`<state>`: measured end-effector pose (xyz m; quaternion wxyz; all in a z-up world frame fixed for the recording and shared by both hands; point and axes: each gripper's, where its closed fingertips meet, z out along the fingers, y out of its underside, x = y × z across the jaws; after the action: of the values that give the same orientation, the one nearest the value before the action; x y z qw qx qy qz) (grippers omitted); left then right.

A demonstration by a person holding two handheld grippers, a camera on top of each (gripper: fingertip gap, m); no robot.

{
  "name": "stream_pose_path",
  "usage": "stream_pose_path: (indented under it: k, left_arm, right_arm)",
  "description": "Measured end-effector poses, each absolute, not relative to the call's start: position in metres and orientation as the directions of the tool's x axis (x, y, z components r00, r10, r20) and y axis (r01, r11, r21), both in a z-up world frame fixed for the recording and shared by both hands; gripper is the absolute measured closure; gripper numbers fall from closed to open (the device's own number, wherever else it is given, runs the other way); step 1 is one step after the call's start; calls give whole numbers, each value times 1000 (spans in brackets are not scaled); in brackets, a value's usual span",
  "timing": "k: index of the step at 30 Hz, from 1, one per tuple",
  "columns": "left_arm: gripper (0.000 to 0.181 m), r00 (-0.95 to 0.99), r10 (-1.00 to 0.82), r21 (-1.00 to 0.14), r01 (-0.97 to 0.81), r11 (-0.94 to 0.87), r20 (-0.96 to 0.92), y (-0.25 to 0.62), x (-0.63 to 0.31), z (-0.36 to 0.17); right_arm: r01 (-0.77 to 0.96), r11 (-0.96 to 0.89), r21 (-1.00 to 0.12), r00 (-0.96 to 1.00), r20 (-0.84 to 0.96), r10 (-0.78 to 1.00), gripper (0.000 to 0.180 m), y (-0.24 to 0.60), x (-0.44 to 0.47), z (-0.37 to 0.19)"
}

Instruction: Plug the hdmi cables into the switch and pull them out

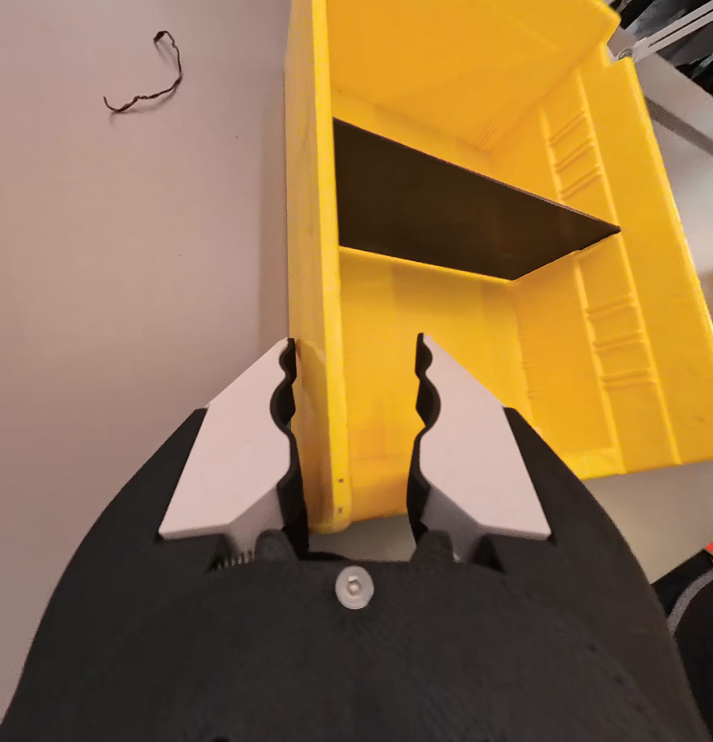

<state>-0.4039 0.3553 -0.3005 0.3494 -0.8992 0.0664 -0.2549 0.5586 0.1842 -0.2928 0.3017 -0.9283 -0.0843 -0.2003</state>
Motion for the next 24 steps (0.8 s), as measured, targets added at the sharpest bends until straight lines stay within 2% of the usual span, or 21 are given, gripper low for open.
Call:
stream_pose_path:
  k: [4, 8, 14, 18, 24]
  left_arm:
    - [129, 851, -302, -661, 69, -747, 431, 358, -396, -300]
    - [149, 821, -302, -664, 119, -738, 484, 361, -389, -295]
    - [174, 845, -372, -716, 18, -698, 384, 362, -377, -289]
    - [175, 823, -429, -734, -21, -679, 373, 361, -363, -287]
    - [176, 815, -439, -763, 5, -646, 377, 361, -362, -280]
  right_arm:
    - [296, -799, -523, 906, 418, 62, 76, 192, 541, -293]
    - [298, -801, -519, 914, 397, 83, 76, 197, 518, -294]
    - [316, -796, -516, 923, 362, 132, 72, 203, 476, -296]
    - [332, -799, -502, 930, 316, 189, 65, 203, 443, -298]
    - [311, -800, -513, 950, 148, 274, 55, 199, 383, -297]
